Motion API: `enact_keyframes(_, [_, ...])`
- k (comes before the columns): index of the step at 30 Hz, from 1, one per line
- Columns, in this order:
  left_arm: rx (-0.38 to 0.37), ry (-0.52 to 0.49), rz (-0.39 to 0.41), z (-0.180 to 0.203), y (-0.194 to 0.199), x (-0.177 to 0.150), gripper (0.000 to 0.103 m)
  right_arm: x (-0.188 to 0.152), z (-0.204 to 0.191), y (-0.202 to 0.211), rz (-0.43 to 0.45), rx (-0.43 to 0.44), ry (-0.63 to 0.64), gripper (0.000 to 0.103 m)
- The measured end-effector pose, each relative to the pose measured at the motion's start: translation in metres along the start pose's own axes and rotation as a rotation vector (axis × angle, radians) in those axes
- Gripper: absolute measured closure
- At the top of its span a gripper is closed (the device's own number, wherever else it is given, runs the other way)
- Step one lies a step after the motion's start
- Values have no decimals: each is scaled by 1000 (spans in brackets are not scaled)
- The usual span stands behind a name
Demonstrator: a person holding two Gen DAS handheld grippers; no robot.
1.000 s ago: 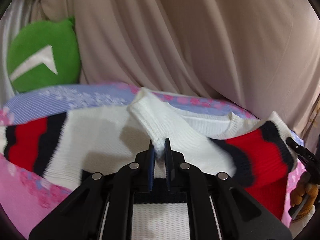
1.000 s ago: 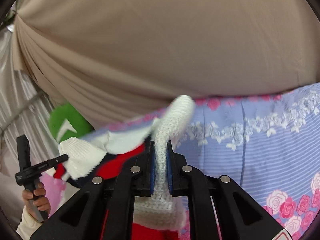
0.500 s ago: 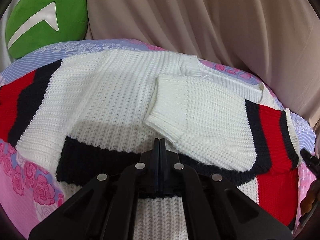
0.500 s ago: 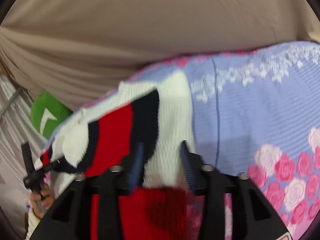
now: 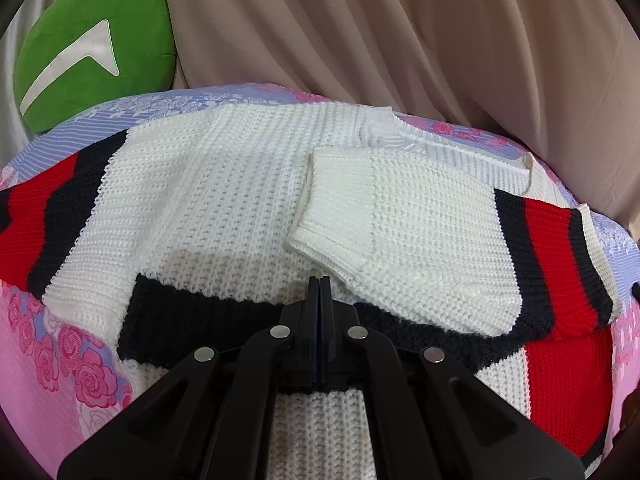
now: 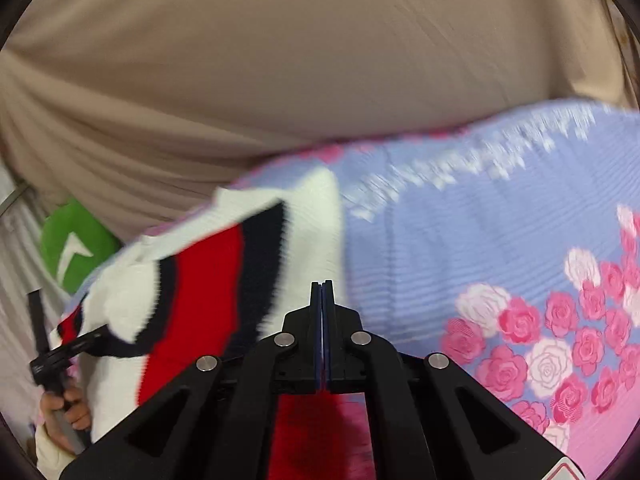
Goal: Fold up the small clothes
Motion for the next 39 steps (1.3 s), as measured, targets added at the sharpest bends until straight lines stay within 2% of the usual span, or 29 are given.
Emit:
enact_keyframes(1, [-1,1,0,0,0,0,103,1,-12,-9,-17,5,26,103])
enact_keyframes(2, [0,2,1,-1,0,1,103,-6,-14,-22,-76,-18,47,103])
enact_keyframes(4, [-3,11,4,-5,1,1,103,-29,-7,-62,-236,-63,38,103])
enact_keyframes(5, [-3,24,9,-8,2,1,102,-30,-3,-60,-190,-34,-2,103])
enact_keyframes(7, [-20,61,26,-17,12,2,101,-24,-1,-44,-161,-20,-61,103])
enact_keyframes(8, [-45,86,40,-26,22,1,99,-21,-6,-30,-139,-3,-64,99])
enact_keyframes(9, [-58,99,51,-35,32,2,89,-21,-14,-16,-126,12,-38,99])
enact_keyframes(10, [-61,114,62,-46,41,2,82,-23,-20,-6,-115,16,-12,98])
enact_keyframes(11, [-60,137,80,-65,55,5,60,-27,-28,11,-104,22,27,97])
enact_keyframes(12, [-50,160,104,-83,67,9,43,-33,-35,21,-104,38,55,97])
enact_keyframes(15, [51,256,177,-163,103,25,26,-58,-61,43,-148,110,97,93])
enact_keyframes(18, [113,407,174,-251,115,34,21,-86,-78,47,-208,185,79,89])
enact_keyframes(22, [135,668,121,-358,103,30,22,-120,-93,36,-272,207,94,82])
enact_keyframes(24, [98,788,114,-393,94,27,22,-119,-92,38,-266,210,89,81])
enact_keyframes(25, [69,799,139,-401,94,32,22,-117,-90,39,-260,226,72,77])
enact_keyframes(28, [59,770,140,-401,85,42,23,-122,-87,31,-265,257,11,75])
enact_keyframes(29, [63,751,138,-400,81,48,31,-122,-85,32,-262,265,-5,75])
enact_keyframes(30, [60,737,130,-398,77,52,54,-122,-83,31,-259,267,-18,75])
enact_keyframes(31, [58,729,109,-398,71,55,66,-122,-83,29,-258,267,-24,75])
enact_keyframes(32, [76,725,91,-395,68,58,94,-122,-83,28,-256,266,-27,75])
enact_keyframes(34, [98,684,123,-380,78,70,98,-122,-83,29,-251,257,-23,75])
enact_keyframes(36, [113,581,199,-344,102,91,99,-122,-85,29,-248,241,-9,75])
enact_keyframes(39, [81,366,303,-251,149,126,99,-121,-87,28,-245,234,2,74])
Point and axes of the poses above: each gripper's, at about its wrist camera, not at the fingertips, and y roughly against the way its jaws point, z to its right, x to its top, the point moved 8 cm from there along -y, roughly the way its jaws point, and after that the axes turned 7 degrees about y, right-handed, at the moved point
